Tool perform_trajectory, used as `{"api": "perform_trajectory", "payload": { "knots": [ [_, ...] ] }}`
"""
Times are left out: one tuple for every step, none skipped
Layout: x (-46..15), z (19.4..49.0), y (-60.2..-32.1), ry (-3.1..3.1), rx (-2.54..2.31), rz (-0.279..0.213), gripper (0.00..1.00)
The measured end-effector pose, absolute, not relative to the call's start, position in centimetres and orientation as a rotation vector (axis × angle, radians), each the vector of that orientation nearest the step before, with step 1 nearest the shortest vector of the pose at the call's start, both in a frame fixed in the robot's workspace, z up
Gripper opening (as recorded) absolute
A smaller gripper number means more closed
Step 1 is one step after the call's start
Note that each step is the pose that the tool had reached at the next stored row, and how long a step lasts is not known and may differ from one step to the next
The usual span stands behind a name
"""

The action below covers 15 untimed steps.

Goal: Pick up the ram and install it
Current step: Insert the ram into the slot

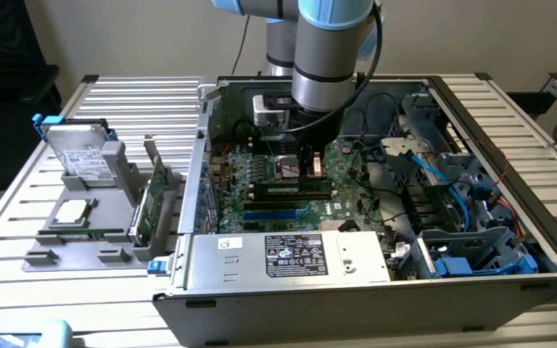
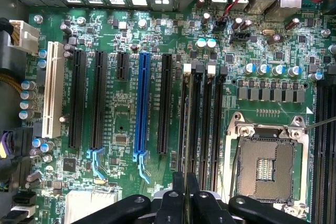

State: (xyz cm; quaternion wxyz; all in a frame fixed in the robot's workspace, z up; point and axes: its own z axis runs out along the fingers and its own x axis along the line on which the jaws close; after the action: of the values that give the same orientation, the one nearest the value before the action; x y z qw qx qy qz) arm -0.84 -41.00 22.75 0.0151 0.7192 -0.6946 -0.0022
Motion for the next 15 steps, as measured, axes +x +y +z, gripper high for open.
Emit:
{"api": "perform_trajectory", "payload": {
  "knots": [
    [-0.84, 22.75, -41.0, -2.161, 2.239, -0.007, 0.13],
    [-0.84, 22.75, -40.99, -2.16, 2.24, -0.006, 0.13],
    [-0.84, 22.75, -40.99, -2.159, 2.241, -0.006, 0.13],
    [-0.84, 22.75, -40.99, -2.158, 2.241, -0.006, 0.13],
    [-0.84, 22.75, -40.99, -2.158, 2.241, -0.006, 0.13],
    [-0.84, 22.75, -40.99, -2.158, 2.241, -0.006, 0.13],
    [-0.84, 22.74, -40.99, -2.158, 2.241, -0.006, 0.13],
    [-0.84, 22.74, -40.99, -2.158, 2.241, -0.006, 0.13],
    [-0.84, 22.72, -40.99, -2.158, 2.241, -0.006, 0.13],
    [-0.84, 22.7, -40.99, -2.158, 2.241, -0.006, 0.13],
    [-0.84, 22.68, -40.98, -2.158, 2.241, -0.006, 0.13],
    [-0.84, 22.66, -40.97, -2.158, 2.241, -0.006, 0.13],
    [-0.84, 22.64, -40.96, -2.158, 2.241, -0.006, 0.13],
    [-0.85, 22.63, -40.96, -2.158, 2.242, -0.006, 0.13],
    [-0.86, 22.63, -40.96, -2.158, 2.241, -0.006, 0.13]
  ]
}}
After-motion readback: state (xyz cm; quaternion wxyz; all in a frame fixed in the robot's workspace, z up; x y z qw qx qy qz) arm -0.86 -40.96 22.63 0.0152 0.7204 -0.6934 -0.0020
